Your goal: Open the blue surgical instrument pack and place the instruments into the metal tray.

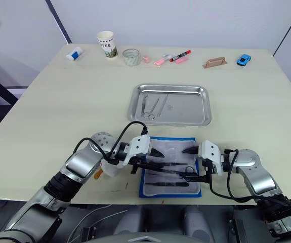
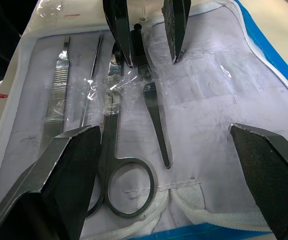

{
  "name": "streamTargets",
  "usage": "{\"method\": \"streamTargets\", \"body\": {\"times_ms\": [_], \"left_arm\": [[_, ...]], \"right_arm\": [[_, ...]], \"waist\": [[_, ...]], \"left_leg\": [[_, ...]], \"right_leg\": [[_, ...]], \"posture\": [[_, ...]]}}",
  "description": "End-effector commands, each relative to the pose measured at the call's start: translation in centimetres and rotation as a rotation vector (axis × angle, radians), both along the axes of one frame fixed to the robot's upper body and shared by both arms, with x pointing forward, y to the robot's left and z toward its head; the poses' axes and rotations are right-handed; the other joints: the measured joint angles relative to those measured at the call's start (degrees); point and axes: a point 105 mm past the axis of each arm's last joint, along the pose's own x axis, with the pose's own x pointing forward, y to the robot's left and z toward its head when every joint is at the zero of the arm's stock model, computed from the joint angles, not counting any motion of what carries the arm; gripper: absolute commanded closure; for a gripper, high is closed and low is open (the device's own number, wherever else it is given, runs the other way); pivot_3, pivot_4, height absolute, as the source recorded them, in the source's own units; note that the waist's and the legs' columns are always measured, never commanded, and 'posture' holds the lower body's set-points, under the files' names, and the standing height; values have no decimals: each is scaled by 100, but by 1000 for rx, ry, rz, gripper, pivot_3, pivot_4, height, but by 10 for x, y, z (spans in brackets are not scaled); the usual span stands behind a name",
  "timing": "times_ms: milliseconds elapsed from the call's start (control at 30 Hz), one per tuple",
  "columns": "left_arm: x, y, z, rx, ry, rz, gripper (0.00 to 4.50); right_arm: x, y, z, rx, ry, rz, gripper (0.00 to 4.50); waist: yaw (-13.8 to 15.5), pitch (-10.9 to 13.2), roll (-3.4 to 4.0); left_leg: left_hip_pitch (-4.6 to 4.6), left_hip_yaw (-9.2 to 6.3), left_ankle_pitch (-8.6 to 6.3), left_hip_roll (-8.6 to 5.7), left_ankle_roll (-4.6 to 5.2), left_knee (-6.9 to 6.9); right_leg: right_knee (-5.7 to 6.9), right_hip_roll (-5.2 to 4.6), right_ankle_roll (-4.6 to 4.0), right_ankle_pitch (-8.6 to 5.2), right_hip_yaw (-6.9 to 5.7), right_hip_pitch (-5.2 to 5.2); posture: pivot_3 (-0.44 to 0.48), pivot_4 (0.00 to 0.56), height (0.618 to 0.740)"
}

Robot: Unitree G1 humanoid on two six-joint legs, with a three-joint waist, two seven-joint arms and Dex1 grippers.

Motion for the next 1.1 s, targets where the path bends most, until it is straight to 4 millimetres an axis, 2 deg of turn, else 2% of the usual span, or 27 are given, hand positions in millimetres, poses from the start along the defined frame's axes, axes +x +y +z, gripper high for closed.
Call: {"method": "streamTargets", "body": {"times_ms": [33,67,167,233,267,500,800,1100], "left_arm": [[-2,5,-12,75,12,-10,2729],[-2,6,-14,85,12,-11,2729],[-2,7,-16,98,20,-3,3526],[-2,7,-16,102,22,0,4403],[-2,8,-17,105,20,0,4465],[2,7,-13,112,-8,7,4465],[5,5,11,101,-22,17,4465],[6,9,22,124,-15,29,4465]], "right_arm": [[-7,-4,-24,-69,89,-20,0],[-8,-4,-24,-70,89,-19,0],[-8,-4,-24,-71,90,-18,0],[-7,-3,-24,-71,90,-17,0],[-7,-3,-24,-71,90,-17,0],[-5,-1,-26,-74,89,-15,0],[-5,4,-32,-101,109,-2,0],[-9,3,-39,-135,145,10,0]], "waist": [[-1,-1,0],[-1,-1,0],[-3,-4,0],[-2,-5,-1],[-2,-7,-1],[-5,-11,-4],[-33,-11,-4],[-45,-11,-6]], "left_leg": [[1,1,0,0,0,0],[1,1,0,0,0,0],[2,2,0,0,0,0],[2,1,0,0,0,0],[2,1,0,0,0,0],[5,2,0,0,0,0],[7,3,0,3,0,-1],[11,5,0,6,0,-2]], "right_leg": [[0,0,0,0,0,0],[0,0,0,0,1,0],[0,0,0,0,2,1],[0,0,0,0,1,1],[1,0,0,0,1,1],[3,0,0,0,2,2],[5,4,0,0,4,1],[7,8,-1,-1,7,1]], "posture": [[0,150,740],[0,150,740],[0,150,740],[0,150,740],[0,150,740],[0,150,740],[0,150,740],[0,150,740]]}}
